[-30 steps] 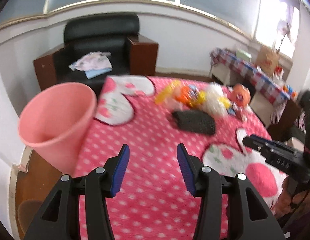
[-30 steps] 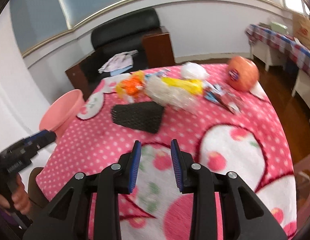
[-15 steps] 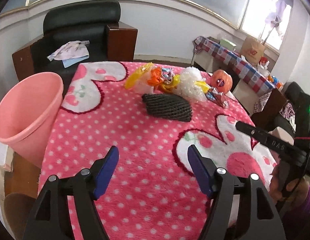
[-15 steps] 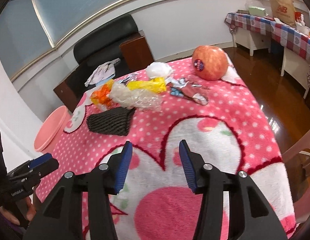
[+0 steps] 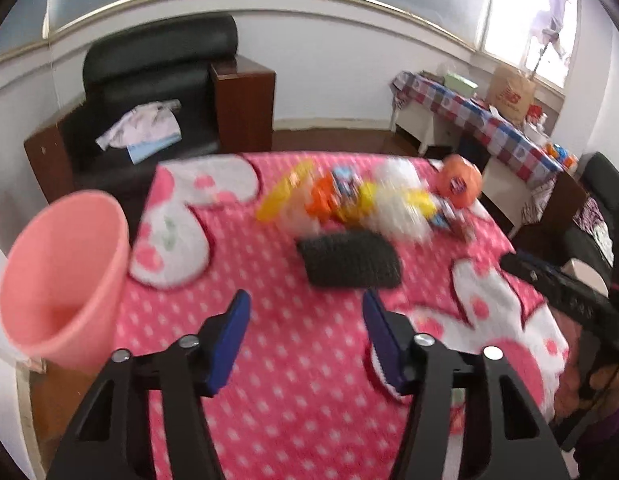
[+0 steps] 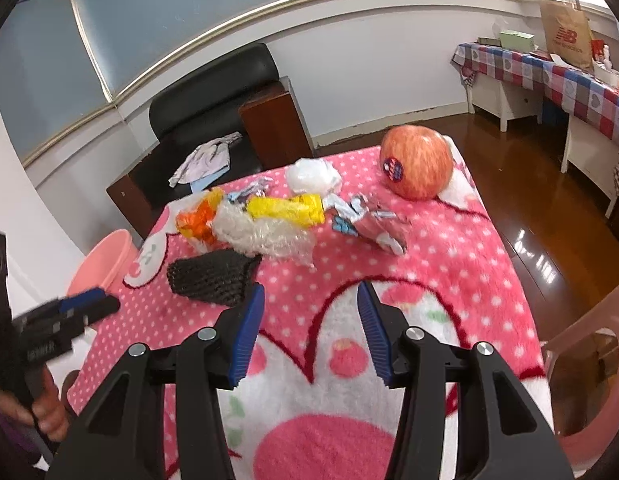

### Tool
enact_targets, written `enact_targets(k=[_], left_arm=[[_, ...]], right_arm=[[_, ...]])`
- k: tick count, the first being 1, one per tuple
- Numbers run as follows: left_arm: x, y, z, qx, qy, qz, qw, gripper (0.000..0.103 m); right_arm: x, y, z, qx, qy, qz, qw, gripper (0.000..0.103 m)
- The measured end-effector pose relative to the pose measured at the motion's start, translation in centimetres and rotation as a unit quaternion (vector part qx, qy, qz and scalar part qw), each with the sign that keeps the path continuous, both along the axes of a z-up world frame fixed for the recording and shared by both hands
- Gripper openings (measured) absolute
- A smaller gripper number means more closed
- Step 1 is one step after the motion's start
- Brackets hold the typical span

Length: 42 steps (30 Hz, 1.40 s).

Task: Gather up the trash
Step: 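Move both grippers back over the table toward the wrappers, then grasp the orange wrapper with the left gripper while the right grasps the foil wrapper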

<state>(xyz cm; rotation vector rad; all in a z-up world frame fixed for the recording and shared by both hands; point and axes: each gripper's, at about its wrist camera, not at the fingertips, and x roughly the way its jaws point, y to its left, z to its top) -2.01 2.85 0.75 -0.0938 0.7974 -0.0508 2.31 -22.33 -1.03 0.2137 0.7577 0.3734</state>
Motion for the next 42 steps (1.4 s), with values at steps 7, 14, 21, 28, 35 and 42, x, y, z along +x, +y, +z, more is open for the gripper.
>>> enact_targets(k=[7, 14, 21, 28, 35, 42], left_arm=[[4.6, 0.2, 2.3, 0.003, -0.023, -0.018, 0.9996, 0.027], [9.0, -1.3, 0.6, -0.01, 0.001, -0.03, 0.9995, 0.024], [11.7, -2.4, -1.8, 0.031, 0.013, -0.022, 0.9992, 0.039], [12.5, -1.6, -3.1, 0.006, 0.02, -0.023, 0.9995, 0.009], [9.8, -0.1, -0.7, -0.033, -0.018, -0.027, 0.9989, 0.007], [7.7, 0.9, 0.8, -0.059, -0.031, -0.03, 0.9973, 0.007]], right_arm=[[2.9, 0.1, 2.3, 0.011, -0.03, 0.0, 0.999, 0.049], [5.8, 1.2, 2.9, 0.04, -0.038, 0.013, 0.998, 0.049], [7.0, 2.5, -0.3, 0.055, 0.023, 0.034, 0.998, 0.049], [7.3, 2.7, -1.4, 0.053, 0.041, 0.036, 0.997, 0.049], [7.3, 0.5, -1.0, 0.028, 0.027, 0.008, 0.999, 0.049], [9.1, -0.7, -1.8, -0.019, 0.036, -0.011, 0.999, 0.049]])
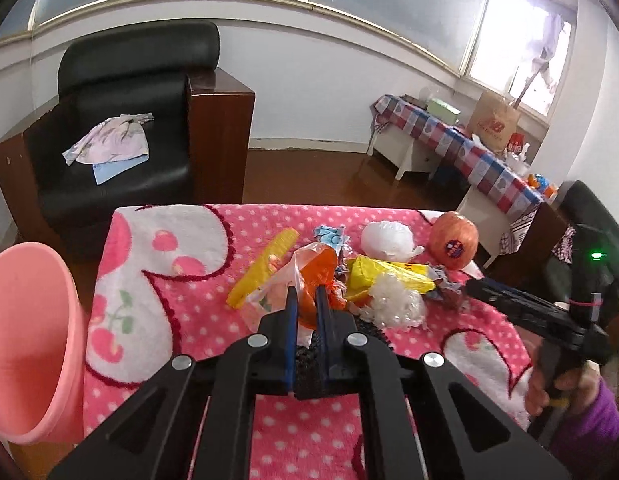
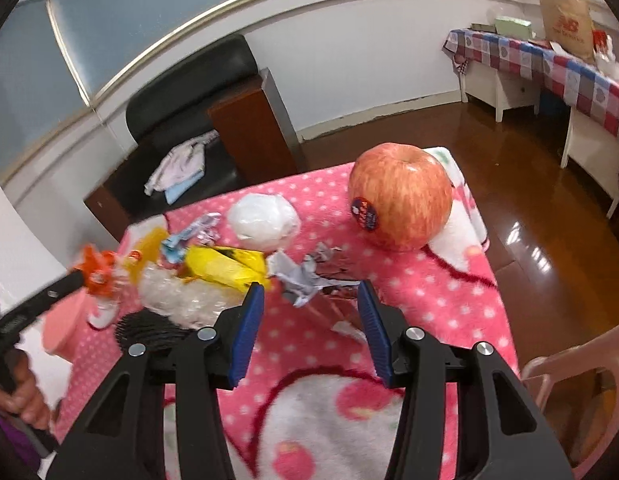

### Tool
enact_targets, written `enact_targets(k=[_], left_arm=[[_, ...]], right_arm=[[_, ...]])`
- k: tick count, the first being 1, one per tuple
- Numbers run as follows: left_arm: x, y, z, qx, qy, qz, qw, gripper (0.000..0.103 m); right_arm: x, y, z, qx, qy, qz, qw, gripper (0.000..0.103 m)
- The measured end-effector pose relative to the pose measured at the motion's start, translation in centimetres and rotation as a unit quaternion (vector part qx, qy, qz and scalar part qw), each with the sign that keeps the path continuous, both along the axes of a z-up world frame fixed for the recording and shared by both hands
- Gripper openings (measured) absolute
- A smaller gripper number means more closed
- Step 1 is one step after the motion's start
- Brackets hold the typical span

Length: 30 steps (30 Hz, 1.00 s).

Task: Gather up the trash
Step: 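Grasp the orange wrapper with the left gripper while the right grasps the foil wrapper, then carry both wrappers over the pink bin and open both grippers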

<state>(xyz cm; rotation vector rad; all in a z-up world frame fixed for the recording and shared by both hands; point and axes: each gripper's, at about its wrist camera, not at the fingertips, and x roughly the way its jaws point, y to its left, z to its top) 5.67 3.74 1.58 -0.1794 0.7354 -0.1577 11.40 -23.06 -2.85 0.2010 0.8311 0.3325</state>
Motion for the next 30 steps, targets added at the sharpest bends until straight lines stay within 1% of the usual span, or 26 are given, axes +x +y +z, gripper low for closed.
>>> enact_targets(k=[5, 8, 10, 11, 12, 13, 14, 17, 22, 26, 30], left_arm=[[-0.8, -0.2, 0.4, 0.003, -0.003, -0.004, 1.0, 0.007], [-1.0, -0.2, 0.3, 0.005, 0.001, -0.003, 1.0, 0.007], [-1.3, -0.4, 0.3, 0.005, 0.003, -0.004, 1.0, 0.007], [-1.5, -0.5, 0.3, 0.005, 0.003, -0.004, 1.0, 0.007], [-1.7, -0.6, 0.5, 0.003, 0.002, -0.005, 1.0, 0.007], [-1.8, -0.6, 0.5, 0.002, 0.0, -0.005, 1.0, 0.007], [-1.9, -0.7, 0.6, 0.003, -0.001, -0.006, 1.0, 0.007], [-2.4, -0.9, 1.0, 0.003, -0.006, -0.008, 0.9999, 0.007], [-3.8, -1.2, 1.9, 0.003, -0.021, -0.011, 0.9997, 0.007], [-5.1, -1.3, 2.3, 0.002, -0.026, -0.01, 0.9996, 0.007], [-6.4, -0.7, 2.9, -0.003, -0.032, 0.0, 0.9995, 0.007]], right_arm=[[1.5, 0.5, -1.6, -0.039, 0.024, 0.003, 0.999, 0.049], [1.9, 0.3, -2.3, -0.062, 0.022, -0.009, 0.998, 0.049], [1.9, 0.1, -2.4, -0.056, 0.02, -0.009, 0.998, 0.049], [1.7, -0.1, -2.4, -0.049, 0.019, -0.009, 0.999, 0.036], [1.5, -0.3, -2.3, -0.045, 0.017, -0.011, 0.999, 0.029], [1.3, -0.5, -2.2, -0.041, 0.016, -0.012, 0.999, 0.025], [1.0, -0.8, -2.0, -0.033, 0.015, -0.013, 0.999, 0.019], [0.0, -1.5, -1.6, -0.019, 0.014, -0.016, 1.0, 0.015], [-2.9, -2.0, 0.1, 0.01, -0.001, -0.018, 1.0, 0.015], [-5.3, -2.0, 1.9, 0.034, -0.023, -0.008, 0.999, 0.015], [-6.8, -1.0, 3.3, 0.069, -0.032, 0.01, 0.997, 0.015]])
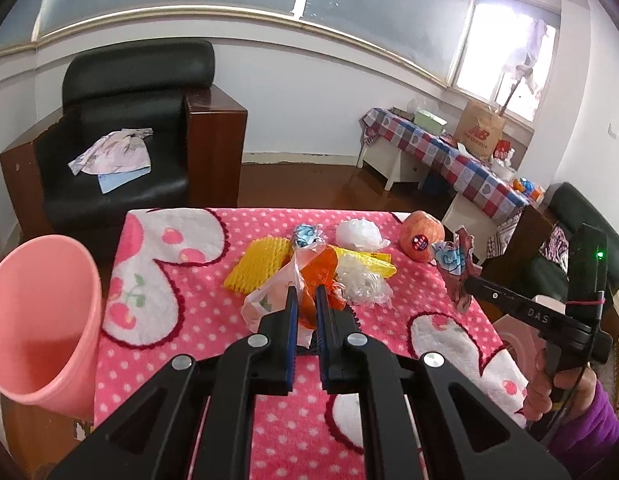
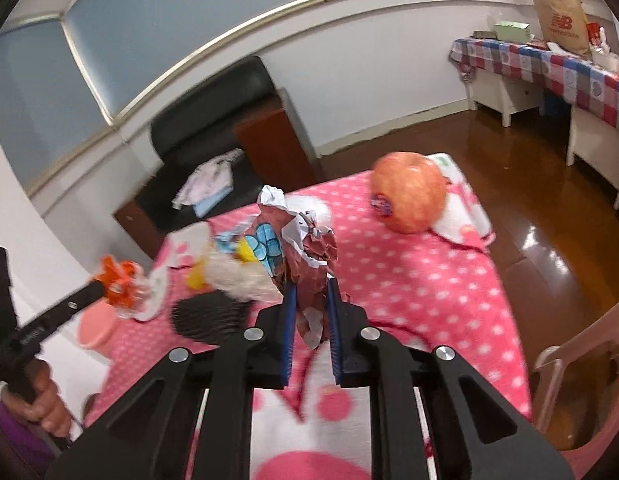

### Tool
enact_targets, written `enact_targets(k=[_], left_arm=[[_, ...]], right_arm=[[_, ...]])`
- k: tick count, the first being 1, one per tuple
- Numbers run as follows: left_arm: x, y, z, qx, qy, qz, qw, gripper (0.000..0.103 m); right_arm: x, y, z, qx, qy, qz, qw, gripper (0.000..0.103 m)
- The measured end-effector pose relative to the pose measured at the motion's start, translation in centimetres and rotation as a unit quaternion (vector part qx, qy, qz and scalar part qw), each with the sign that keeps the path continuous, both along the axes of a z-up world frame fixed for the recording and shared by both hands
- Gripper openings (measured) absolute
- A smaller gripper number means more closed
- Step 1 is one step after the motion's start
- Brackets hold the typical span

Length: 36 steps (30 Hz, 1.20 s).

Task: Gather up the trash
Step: 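Carry both wrappers over the pink bin and open both grippers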

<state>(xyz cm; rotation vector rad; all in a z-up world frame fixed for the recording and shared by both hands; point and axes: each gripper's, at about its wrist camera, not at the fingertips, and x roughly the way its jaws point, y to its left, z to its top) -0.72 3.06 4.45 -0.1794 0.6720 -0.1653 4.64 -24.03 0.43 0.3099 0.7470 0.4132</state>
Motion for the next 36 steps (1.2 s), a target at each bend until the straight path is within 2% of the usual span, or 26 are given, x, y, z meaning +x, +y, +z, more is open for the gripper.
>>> enact_targets(k=[4, 9, 16, 25, 30, 36], left_arm=[[-1.4, 1.9, 1.7, 0.003, -0.024, 0.023, 0.9994, 0.008], [-3.2, 5.7, 3.2, -0.001, -0.045, 0.078, 0.9959, 0.008], [-6.4, 13.0, 3.4, 0.003, -0.052, 0.17, 0.9841, 0.008], [-7.7, 19.2, 0.5, 0.015, -0.016, 0.234, 0.9719, 0.008], [-7.6, 21.6, -1.5, 0.003, 0.005, 0.239, 0.971, 0.008], [-6.9, 22.7, -3.1, -0.001, 0.021, 0.237, 0.9714, 0.008]], right_arm=[[0.0, 2.9, 2.0, 0.02, -0.014, 0.043, 0.999, 0.015], [-0.1, 9.5, 4.8, 0.023, -0.035, 0.119, 0.992, 0.015], [0.7, 19.0, 6.2, 0.036, -0.022, 0.203, 0.978, 0.015], [1.9, 29.9, 3.1, 0.035, 0.047, 0.263, 0.963, 0.015], [1.9, 34.1, 1.4, 0.027, 0.076, 0.279, 0.957, 0.015], [2.3, 37.0, -0.5, 0.009, 0.101, 0.283, 0.954, 0.015]])
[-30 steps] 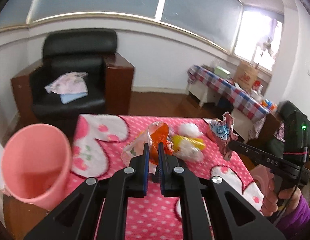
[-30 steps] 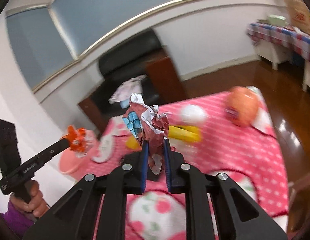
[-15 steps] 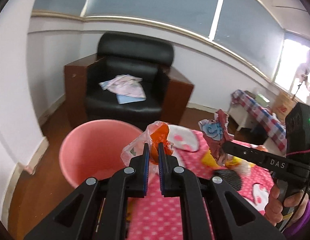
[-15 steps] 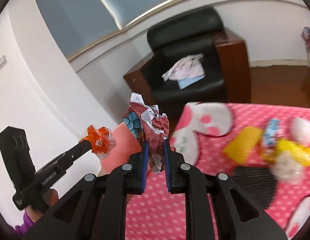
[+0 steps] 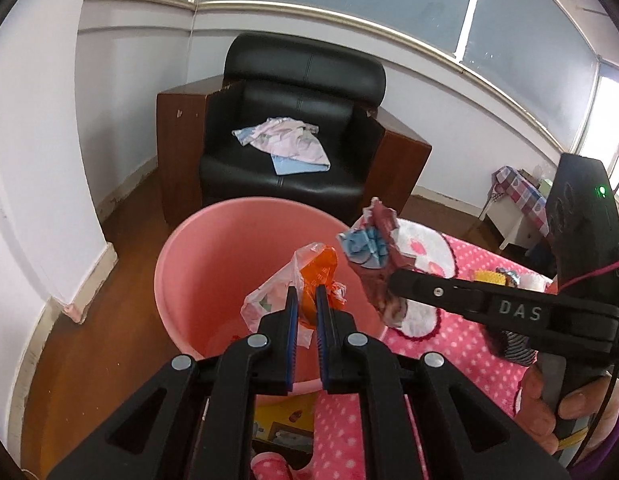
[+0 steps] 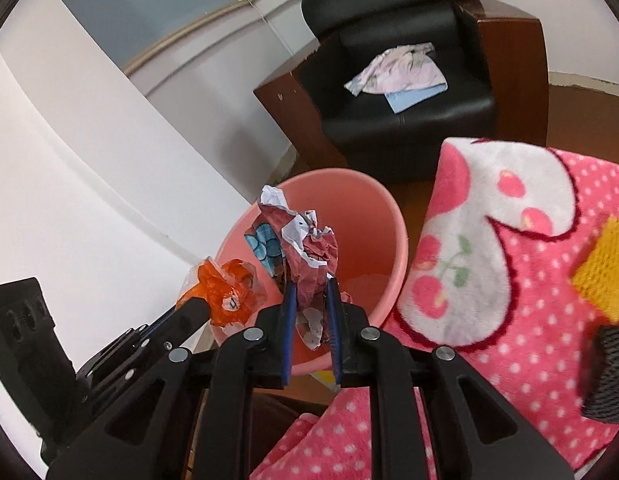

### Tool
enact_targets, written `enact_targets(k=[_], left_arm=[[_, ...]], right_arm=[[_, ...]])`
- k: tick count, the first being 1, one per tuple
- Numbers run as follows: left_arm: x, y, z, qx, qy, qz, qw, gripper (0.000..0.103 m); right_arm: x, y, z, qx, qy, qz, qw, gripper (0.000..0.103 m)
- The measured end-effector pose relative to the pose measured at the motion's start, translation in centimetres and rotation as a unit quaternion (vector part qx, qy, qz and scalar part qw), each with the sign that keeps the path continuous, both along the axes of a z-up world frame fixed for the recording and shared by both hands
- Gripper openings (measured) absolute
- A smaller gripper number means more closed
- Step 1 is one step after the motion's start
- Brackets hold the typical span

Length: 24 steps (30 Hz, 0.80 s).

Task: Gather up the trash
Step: 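Carry both wrappers over the pink bin and open both grippers, then move both grippers back over the table toward the yellow net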

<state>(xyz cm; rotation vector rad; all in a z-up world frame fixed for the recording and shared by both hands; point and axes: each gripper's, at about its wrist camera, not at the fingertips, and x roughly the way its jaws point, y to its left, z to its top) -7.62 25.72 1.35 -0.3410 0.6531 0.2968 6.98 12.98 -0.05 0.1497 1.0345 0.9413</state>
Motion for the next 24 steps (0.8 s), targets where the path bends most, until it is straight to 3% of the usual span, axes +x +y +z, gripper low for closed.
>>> enact_targets(k=[8, 10, 12, 14, 24], left_arm=[[1.1, 0.7, -1.8, -0.008, 0.023, 0.005, 0.9997, 0.009], [1.3, 1.0, -2.0, -0.004, 0.027, 0.009, 0.9996, 0.019], [1.2, 1.1, -2.1, -0.001, 0.027, 0.014, 0.9995, 0.04], [1.0, 1.1, -2.0, 0.0, 0.025, 0.017, 0.9995, 0.041], [0.7, 0.6, -1.1, -0.005, 0.012, 0.01, 0.9999, 0.042]], right_arm=[[0.6, 1.6, -2.1, -0.021, 0.022, -0.012, 0.999, 0.017], [0.7, 1.9, -2.3, -0.026, 0.025, -0.012, 0.999, 0.021], [0.8, 2.2, -2.3, -0.028, 0.022, -0.015, 0.999, 0.029], [0.7, 2.2, -2.2, -0.024, 0.019, -0.015, 0.999, 0.038], [-0.2, 1.0, -1.0, -0.016, -0.011, -0.012, 1.0, 0.038]])
